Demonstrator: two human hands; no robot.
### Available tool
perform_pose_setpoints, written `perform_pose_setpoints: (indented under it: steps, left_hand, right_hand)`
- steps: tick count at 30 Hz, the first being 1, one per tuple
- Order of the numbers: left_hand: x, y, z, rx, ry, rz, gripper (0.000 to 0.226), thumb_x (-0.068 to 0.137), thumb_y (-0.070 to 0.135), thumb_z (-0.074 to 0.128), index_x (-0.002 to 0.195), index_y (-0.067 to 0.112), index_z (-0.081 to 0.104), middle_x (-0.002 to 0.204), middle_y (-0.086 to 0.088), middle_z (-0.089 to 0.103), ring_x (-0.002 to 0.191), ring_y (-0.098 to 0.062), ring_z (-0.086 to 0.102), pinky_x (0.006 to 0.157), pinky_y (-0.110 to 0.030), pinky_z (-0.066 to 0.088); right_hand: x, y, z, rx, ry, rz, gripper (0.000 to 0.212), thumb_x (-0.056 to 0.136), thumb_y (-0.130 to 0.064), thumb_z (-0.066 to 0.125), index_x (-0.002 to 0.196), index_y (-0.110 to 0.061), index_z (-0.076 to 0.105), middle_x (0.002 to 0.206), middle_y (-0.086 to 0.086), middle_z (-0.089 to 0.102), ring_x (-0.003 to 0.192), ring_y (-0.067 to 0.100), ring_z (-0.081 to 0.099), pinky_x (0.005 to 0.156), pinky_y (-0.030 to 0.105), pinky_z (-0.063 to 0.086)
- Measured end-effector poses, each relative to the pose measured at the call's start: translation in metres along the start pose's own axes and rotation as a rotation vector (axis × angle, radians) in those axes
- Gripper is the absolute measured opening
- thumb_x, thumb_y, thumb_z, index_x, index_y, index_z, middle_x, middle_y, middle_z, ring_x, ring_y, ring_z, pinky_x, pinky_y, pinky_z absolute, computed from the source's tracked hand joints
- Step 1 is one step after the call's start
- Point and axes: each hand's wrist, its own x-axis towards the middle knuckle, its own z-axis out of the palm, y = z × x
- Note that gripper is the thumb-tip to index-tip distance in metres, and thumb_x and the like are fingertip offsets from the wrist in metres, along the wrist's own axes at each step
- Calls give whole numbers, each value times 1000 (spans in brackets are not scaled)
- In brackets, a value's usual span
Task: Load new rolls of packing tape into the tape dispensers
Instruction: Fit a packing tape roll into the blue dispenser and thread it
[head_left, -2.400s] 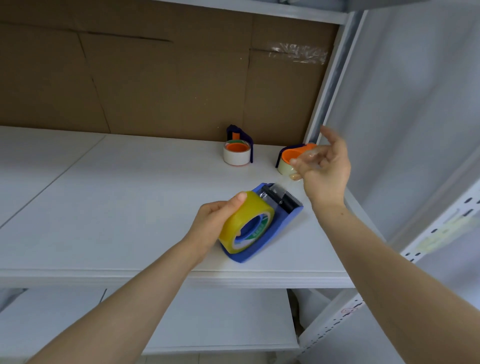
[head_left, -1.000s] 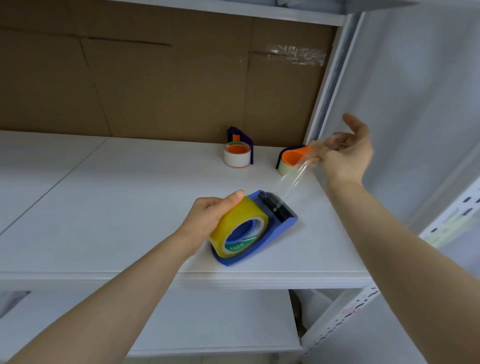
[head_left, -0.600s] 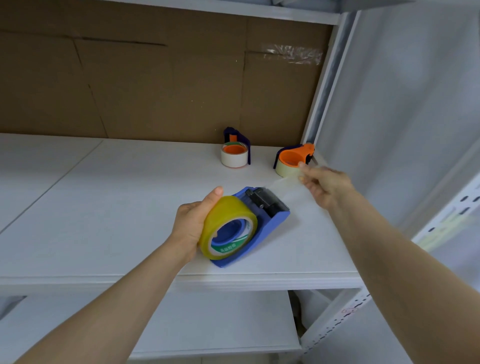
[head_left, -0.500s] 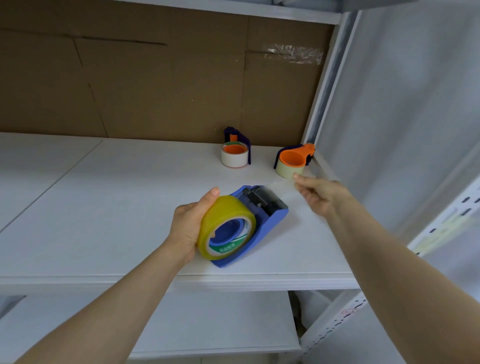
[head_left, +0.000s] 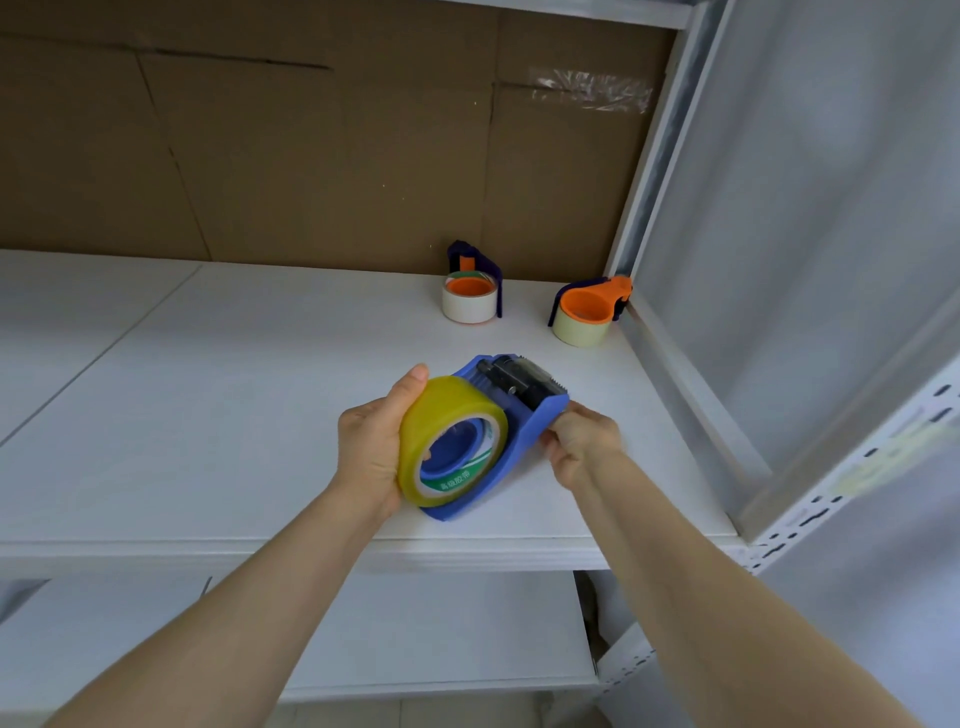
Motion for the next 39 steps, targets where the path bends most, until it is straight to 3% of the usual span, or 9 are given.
perform_pose_setpoints:
  steps: [4,9,12,21,25,28,34,38,39]
  left_hand:
    - [0,-2,3,-23,70,1,36,78,37,72,60,13,52,56,-6,54,49,-18,56,54,-26,53]
    - [-1,-4,7,-36,139,26,41,76,37,74,56,14,47,50,-3,51,50,-19,54,56,-27,51]
    - [-3,-3,9,-50,163,31,44,75,37,75,53,14,45,42,2,49,49,-19,52,60,-29,51]
    - [-1,-10,-6,-234,-99,-151,27,79,40,67,77,14,66,65,-5,65,57,-19,64,55,-28,56]
    - [1,-12,-4,-318,-50,-178,24,79,40,67,76,16,64,58,1,63,53,-17,60,53,-24,53]
    - [5,-13,-1,-340,63,-188,24,74,40,72,76,17,64,65,0,62,59,-18,58,65,-29,52]
    - [9,-12,3,-363,130,-197,34,70,41,75,88,14,67,77,-4,64,74,-23,61,89,-39,53]
    - [12,-14,-8,-410,-48,-212,38,86,42,58,59,16,66,49,3,59,42,-12,57,57,-21,50]
    - [13,-13,-12,-407,-99,-226,40,87,43,56,61,16,67,51,2,61,45,-13,59,56,-21,51]
  right_hand:
    - [-11,-2,0,43,67,-37,46,82,20,51,122,-4,48,75,5,51,59,17,54,74,31,52]
    - [-22,-3,4,59,113,-56,53,83,21,49,130,-3,43,84,1,48,61,20,56,87,34,51]
    - [-24,-4,4,92,140,-28,52,82,20,50,127,-6,46,100,11,54,72,29,61,78,32,51]
    - [-26,-11,1,16,49,-47,48,79,22,53,115,-9,50,88,14,61,60,22,60,77,35,55]
    - [-21,-7,12,3,56,-55,44,78,22,53,111,-7,52,97,18,61,65,26,60,75,37,56]
    - [-16,-1,23,-5,136,-122,37,77,19,51,97,-12,51,109,19,60,82,32,62,79,42,55]
    - [-17,6,33,22,215,-246,36,77,16,46,79,-20,47,71,1,44,68,21,44,66,31,44]
    - [-23,-3,26,90,16,-61,37,82,20,47,100,-12,49,79,11,57,63,21,56,67,31,53]
    - [-24,-7,23,85,-75,-33,39,84,20,47,106,-12,48,81,13,59,66,22,59,70,33,54]
